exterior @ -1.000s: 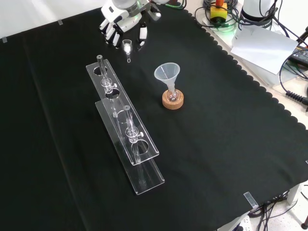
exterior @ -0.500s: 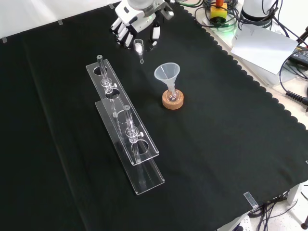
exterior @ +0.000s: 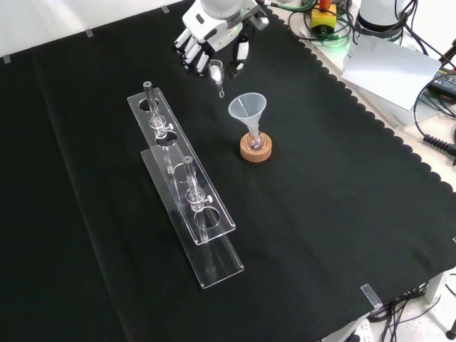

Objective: Pour all the NaCl from the weighing funnel into the round-bottom flask.

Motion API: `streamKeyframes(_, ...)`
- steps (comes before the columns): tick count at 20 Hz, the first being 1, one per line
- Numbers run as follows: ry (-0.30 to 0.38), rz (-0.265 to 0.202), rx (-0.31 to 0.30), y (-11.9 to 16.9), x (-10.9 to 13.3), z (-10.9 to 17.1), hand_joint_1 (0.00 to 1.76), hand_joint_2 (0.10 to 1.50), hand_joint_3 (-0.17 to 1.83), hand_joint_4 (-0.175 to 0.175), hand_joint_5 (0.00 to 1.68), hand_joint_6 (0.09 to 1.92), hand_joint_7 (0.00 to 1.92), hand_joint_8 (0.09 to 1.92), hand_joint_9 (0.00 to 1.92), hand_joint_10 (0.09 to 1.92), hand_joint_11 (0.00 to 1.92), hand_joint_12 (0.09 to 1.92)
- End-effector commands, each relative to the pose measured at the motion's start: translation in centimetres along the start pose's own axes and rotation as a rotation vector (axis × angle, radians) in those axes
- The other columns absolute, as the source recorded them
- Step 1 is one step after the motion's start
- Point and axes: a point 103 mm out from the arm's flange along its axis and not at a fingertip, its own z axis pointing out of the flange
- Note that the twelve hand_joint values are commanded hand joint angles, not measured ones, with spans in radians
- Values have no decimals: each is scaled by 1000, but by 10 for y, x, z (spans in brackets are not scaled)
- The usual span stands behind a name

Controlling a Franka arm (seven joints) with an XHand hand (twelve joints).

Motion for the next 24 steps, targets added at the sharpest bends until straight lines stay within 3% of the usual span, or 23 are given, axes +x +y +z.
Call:
streamKeyframes(1,-40,19,10,-19,5,-16,1101,662,733,175,1168,892,495,636,696,528,328,1323)
streamKeyframes(12,-65,12,0,-33,5,-24,1101,662,734,175,1167,894,489,633,692,529,328,1323)
streamKeyframes(24,-105,-3,14,-51,27,-36,1100,662,736,175,1165,897,485,630,690,529,321,1321)
